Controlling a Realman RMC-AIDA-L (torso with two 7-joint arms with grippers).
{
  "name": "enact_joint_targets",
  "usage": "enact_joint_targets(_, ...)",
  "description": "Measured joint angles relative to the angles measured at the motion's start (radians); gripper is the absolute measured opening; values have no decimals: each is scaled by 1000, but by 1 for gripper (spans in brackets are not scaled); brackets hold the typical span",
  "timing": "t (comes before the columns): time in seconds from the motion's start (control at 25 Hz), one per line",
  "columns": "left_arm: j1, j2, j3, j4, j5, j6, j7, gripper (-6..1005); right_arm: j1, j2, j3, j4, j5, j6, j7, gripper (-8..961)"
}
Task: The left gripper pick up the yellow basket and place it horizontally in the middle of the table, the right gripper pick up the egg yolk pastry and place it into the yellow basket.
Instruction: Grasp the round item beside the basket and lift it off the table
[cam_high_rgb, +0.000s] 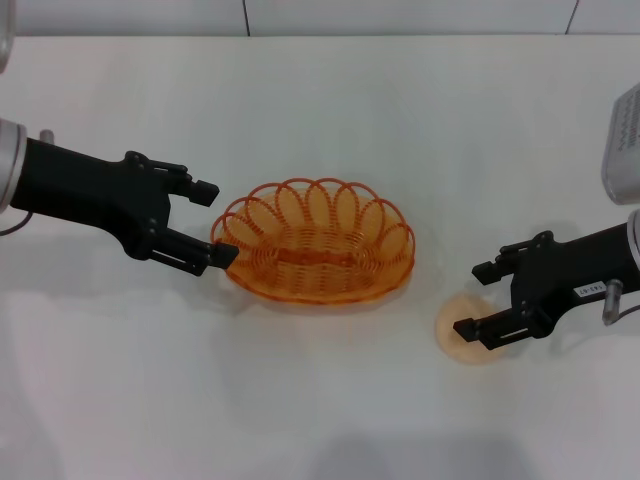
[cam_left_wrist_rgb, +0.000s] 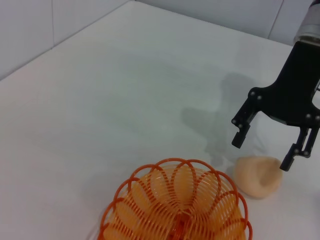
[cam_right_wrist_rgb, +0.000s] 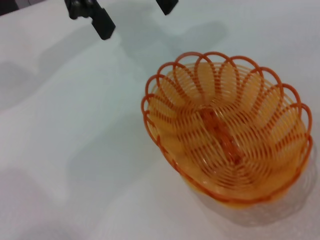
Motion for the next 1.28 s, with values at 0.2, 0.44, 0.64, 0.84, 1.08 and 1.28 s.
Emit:
enact_joint_targets(0.2, 0, -1, 0, 0, 0, 0, 0, 888, 2, 0, -7, -16, -24, 2, 23, 750)
enact_joint_targets(0.44, 2, -1, 0, 0, 0, -3, -1, 888, 2, 0, -13, -22, -29, -2, 30, 750)
enact_joint_targets(0.64, 2, -1, 0, 0, 0, -8, -1, 888, 2, 0, -24, -19, -39, 1, 40, 628)
enact_joint_targets(0.84, 0, -1, 0, 0, 0, -10, -1, 888, 2, 0, -27, -11, -41, 8, 41, 629)
enact_joint_targets(1.08, 1, -1, 0, 0, 0, -10, -1, 887, 2, 0, -28, -10, -45, 9, 41, 596)
enact_joint_targets(1.28, 0, -1, 0, 0, 0, -10, -1, 887, 2, 0, -28, -3, -52, 2, 41, 460)
